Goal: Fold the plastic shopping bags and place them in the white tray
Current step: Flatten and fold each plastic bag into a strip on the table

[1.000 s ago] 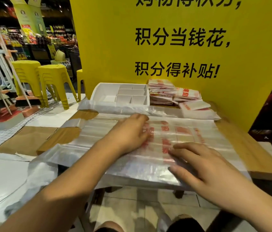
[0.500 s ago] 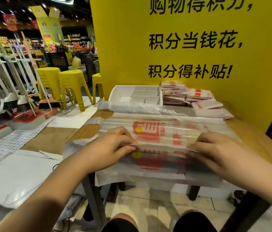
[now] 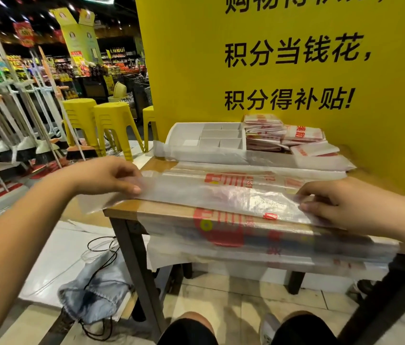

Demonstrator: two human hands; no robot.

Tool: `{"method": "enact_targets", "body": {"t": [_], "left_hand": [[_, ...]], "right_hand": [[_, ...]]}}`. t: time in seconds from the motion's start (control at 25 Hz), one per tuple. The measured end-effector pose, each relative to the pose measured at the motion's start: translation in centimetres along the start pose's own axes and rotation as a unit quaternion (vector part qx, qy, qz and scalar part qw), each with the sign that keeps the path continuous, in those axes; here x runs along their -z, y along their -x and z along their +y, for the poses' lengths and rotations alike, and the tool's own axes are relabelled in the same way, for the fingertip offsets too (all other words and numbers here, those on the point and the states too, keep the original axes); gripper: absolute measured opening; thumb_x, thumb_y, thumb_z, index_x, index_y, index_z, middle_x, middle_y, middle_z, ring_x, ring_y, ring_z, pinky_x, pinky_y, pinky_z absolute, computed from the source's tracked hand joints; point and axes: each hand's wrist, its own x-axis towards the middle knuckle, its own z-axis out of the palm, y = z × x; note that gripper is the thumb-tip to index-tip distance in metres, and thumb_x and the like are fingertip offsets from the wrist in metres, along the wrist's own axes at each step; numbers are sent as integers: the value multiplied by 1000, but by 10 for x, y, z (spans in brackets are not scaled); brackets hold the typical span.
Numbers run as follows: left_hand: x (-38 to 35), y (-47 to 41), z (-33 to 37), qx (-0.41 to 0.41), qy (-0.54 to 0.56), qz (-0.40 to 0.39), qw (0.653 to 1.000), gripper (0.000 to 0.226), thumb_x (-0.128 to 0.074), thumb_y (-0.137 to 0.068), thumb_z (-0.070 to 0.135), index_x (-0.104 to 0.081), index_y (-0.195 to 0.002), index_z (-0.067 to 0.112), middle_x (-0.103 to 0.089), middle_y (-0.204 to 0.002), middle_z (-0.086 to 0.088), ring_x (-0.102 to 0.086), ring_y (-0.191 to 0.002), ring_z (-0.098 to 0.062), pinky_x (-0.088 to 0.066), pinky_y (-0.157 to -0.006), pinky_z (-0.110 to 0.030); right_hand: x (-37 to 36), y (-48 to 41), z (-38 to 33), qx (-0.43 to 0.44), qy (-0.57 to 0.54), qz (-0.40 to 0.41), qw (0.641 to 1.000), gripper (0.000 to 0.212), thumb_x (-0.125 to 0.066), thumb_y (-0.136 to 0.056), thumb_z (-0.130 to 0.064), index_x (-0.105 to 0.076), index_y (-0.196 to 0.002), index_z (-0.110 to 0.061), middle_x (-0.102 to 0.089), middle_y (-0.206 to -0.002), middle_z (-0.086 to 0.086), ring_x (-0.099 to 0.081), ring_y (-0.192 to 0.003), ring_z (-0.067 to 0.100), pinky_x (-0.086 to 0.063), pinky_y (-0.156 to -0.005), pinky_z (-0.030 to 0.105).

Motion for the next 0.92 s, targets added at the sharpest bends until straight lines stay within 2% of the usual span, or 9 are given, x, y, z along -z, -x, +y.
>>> {"method": "enact_targets", "body": {"t": [0.12, 0.24, 0.4, 0.48, 0.56, 0.64, 0.72, 0.84, 0.92], "left_hand": [[11, 11, -18, 21, 66, -10, 998, 44, -66, -64, 75, -73, -93, 42, -72, -96, 18, -65, -93, 0, -46, -92, -32], [16, 11, -26, 42, 76, -18, 996, 38, -70, -71, 73, -75, -89, 40, -73, -97, 16, -64, -100, -7, -44, -102, -40], [20, 9, -22, 111, -20, 13, 994, 61, -79, -56, 75, -72, -103, 37, -69, -106, 8, -60, -101, -11, -45, -91, -36], [3, 6, -6, 98, -141, 120, 978, 54, -75, -80, 52, -61, -126, 29, -63, -122, -1, -57, -113, -19, -46, -96, -41], [-29, 10, 31, -52, -163, 252, 952, 39, -51, -99, 45, -53, -135, 30, -52, -141, 0, -45, -133, -21, -38, -110, -48], [-64, 17, 78, -159, -99, 176, 966, 49, -28, -101, 56, -41, -146, 40, -30, -158, 14, -20, -149, -10, -17, -123, -43], [-97, 21, 105, -160, -117, 77, 977, 67, -10, -95, 70, -18, -156, 42, -9, -164, 20, 2, -151, -1, 0, -125, -41], [-119, 19, 103, -144, -123, 85, 978, 72, -5, -92, 73, -9, -157, 42, -6, -166, 17, 4, -151, -1, -1, -125, -42], [-124, 16, 100, -137, -128, 96, 978, 73, -3, -91, 74, -7, -157, 44, -4, -166, 17, 3, -151, -3, 0, -124, -36]], "right_hand": [[5, 1, -3, -6, -8, -9, 1000, 18, -48, -96, -53, -59, -108, -45, -66, -81, -21, -60, -76, 0, -47, -72, 22], [5, -1, -3, -11, 9, -32, 999, 21, -44, -96, -57, -58, -109, -48, -65, -79, -21, -60, -71, 0, -42, -62, 17], [4, -2, 0, -12, 12, -33, 999, 30, -43, -92, -63, -58, -113, -48, -62, -77, -22, -59, -69, 0, -42, -62, 20], [3, 0, 2, -10, 18, -27, 999, 31, -43, -93, -63, -57, -115, -47, -59, -75, -22, -55, -69, -1, -40, -62, 22], [1, 2, 0, -1, 53, -20, 998, 33, -42, -94, -62, -55, -120, -46, -59, -78, -23, -51, -70, -4, -41, -64, 23], [0, 3, -4, 3, 112, -5, 994, 36, -38, -96, -61, -51, -125, -46, -62, -92, -23, -48, -73, -2, -42, -68, 25], [-1, 5, -8, -6, 170, 4, 986, 38, -35, -97, -61, -47, -130, -46, -60, -110, -21, -49, -84, 4, -40, -74, 26], [-11, 14, -9, -38, 231, 86, 968, 42, -40, -98, -49, -48, -138, -38, -55, -128, -11, -54, -114, 16, -43, -93, 34], [-27, 20, -20, -30, 179, 170, 969, 43, -48, -97, -36, -53, -139, -29, -56, -136, -1, -52, -124, 24, -44, -102, 41]]}}
